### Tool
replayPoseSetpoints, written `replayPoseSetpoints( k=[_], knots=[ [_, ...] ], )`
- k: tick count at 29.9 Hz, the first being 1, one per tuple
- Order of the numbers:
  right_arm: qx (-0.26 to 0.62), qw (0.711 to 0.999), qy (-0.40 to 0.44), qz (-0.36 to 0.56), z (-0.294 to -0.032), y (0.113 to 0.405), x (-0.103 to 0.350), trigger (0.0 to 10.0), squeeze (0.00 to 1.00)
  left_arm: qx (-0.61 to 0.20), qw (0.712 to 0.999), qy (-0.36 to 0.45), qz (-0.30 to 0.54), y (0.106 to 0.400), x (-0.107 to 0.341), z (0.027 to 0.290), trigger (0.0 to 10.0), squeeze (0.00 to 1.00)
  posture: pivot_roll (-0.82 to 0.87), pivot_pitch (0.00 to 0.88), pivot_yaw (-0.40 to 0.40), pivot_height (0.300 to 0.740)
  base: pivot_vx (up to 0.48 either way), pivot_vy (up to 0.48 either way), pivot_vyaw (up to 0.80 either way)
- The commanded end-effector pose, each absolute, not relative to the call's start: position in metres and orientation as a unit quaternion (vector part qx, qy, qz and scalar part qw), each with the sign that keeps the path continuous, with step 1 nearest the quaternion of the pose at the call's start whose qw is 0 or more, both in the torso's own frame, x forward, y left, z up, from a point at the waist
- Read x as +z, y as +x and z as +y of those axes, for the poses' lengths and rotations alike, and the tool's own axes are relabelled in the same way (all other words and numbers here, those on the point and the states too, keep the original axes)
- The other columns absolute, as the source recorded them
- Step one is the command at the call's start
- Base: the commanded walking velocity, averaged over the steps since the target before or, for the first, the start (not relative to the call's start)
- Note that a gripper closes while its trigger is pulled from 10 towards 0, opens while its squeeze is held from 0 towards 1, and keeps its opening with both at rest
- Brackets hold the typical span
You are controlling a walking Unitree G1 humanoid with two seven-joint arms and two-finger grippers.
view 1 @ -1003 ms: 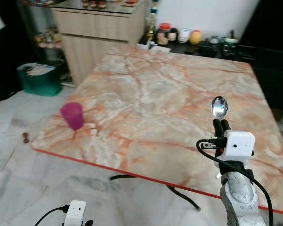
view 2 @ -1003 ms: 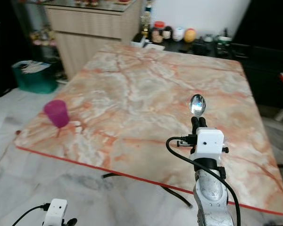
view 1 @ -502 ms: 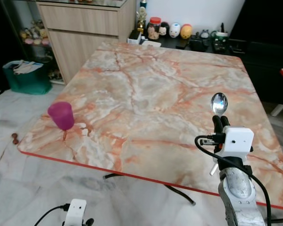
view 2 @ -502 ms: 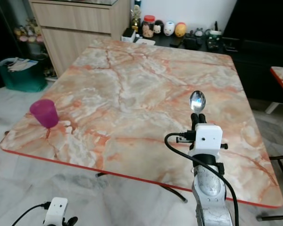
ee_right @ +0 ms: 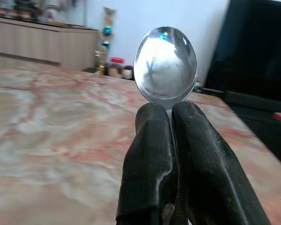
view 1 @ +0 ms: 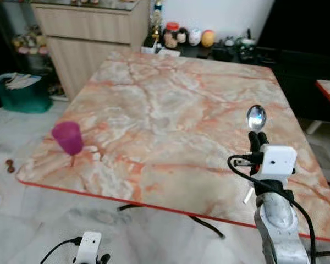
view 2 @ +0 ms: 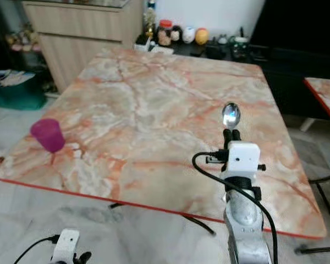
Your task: Setting the table
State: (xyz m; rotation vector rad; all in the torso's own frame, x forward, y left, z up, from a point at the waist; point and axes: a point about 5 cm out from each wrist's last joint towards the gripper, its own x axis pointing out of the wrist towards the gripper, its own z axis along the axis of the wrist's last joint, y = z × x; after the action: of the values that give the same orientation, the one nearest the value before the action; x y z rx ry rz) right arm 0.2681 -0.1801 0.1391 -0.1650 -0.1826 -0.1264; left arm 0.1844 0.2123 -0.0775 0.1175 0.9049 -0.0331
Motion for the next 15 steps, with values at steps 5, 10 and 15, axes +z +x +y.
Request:
replayPoseSetpoints(
  k=[5,10,15],
  knots=[
    [-0.074,0.989,-0.084,-0.093,-0.1846,0.2724,0.1406,10.0,0.00,-0.020,0.895,0.059,0.442,0.1816,-0.0792,0.2109,10.0,0.00,0.01,0.000,-0.055,0.740,0.000,0.000,0.00],
    [-0.076,0.989,-0.090,-0.088,-0.1857,0.2732,0.1393,10.0,0.00,-0.021,0.894,0.062,0.443,0.1816,-0.0792,0.2112,10.0,0.00,0.01,0.000,-0.057,0.740,0.000,0.000,-0.25],
    [-0.074,0.989,-0.089,-0.087,-0.1847,0.2737,0.1389,10.0,0.00,-0.020,0.894,0.062,0.444,0.1819,-0.0792,0.2112,10.0,0.00,0.01,0.000,-0.057,0.740,0.000,0.000,-0.74]
  ],
)
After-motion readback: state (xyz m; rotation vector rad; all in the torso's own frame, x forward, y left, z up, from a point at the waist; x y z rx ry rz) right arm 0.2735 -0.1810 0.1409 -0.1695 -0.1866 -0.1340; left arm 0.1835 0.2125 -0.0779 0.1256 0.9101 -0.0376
